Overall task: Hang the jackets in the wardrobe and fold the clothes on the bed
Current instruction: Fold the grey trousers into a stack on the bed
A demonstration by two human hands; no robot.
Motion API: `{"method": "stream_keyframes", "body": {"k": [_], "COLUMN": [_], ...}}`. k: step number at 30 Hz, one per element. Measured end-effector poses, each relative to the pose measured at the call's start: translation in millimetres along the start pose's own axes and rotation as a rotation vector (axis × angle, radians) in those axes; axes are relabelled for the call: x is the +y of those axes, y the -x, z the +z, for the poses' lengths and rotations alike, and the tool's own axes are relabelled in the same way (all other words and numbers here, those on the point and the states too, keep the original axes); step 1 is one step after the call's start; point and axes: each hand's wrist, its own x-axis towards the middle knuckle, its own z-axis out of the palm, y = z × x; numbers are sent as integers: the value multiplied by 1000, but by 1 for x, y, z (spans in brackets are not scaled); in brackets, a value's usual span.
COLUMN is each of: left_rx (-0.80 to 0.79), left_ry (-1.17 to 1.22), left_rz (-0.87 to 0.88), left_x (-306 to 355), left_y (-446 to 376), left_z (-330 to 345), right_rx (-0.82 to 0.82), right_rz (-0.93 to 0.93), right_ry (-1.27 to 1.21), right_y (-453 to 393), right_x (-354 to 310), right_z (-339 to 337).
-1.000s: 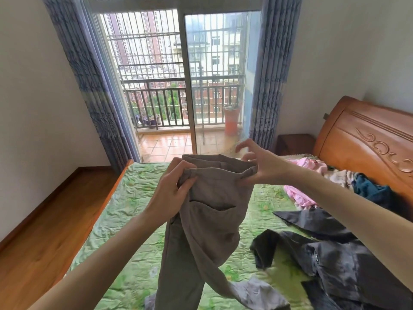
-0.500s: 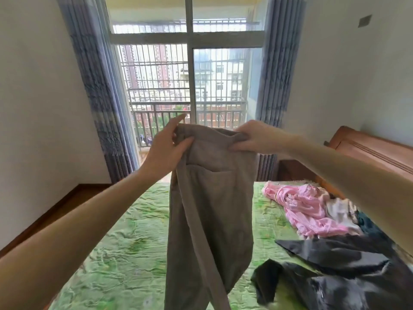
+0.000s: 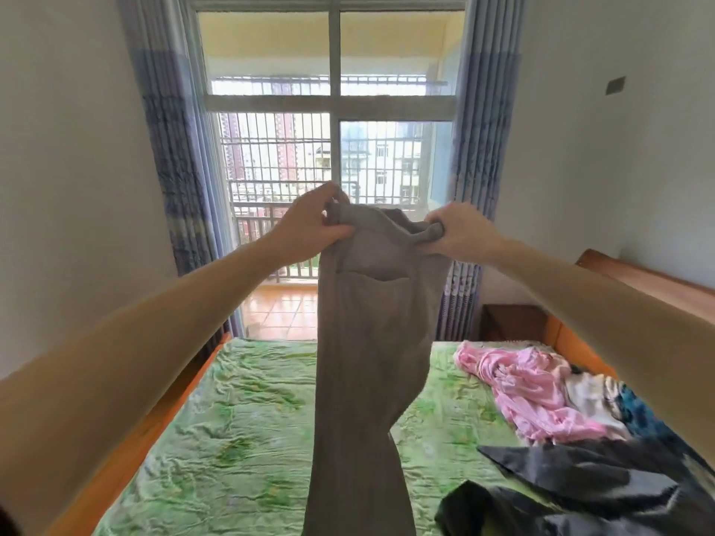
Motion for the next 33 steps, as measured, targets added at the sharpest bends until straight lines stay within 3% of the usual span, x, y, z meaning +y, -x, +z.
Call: {"method": "stream_keyframes", "body": {"k": [5,8,12,15,19,23,29,33], "left_rx": [-385,-633,-1012,-1128,-1106,-1127,-829,-540], "left_ry": [-115,-66,-76,-157,-172,-137,-311,-564], "left_rz": [-148,-279,-370,-365,-432,-505,-460,-224], "left_x": [8,33,83,107,107,77,1,-33], "left_y": [14,21,22,15,6,-2,-45,-85], "left_z": [-3,-15,-35,-45,-52,-38,3,14], "right_rx": [-149,-409,-811,-945,-1005,-926,-540,-249], "right_rz": [-8,89,173,172,229,220,121,20], "right_ry": [-19,-180,-165,-145,-252,-204,50,245], "right_y": [34,50,59,55,42,22,-36,-80], "right_x": [-3,-14,-34,-47,-49,-40,-24,-10], "right_z": [1,-20,-58,-81,-87,-59,-3,13]}}
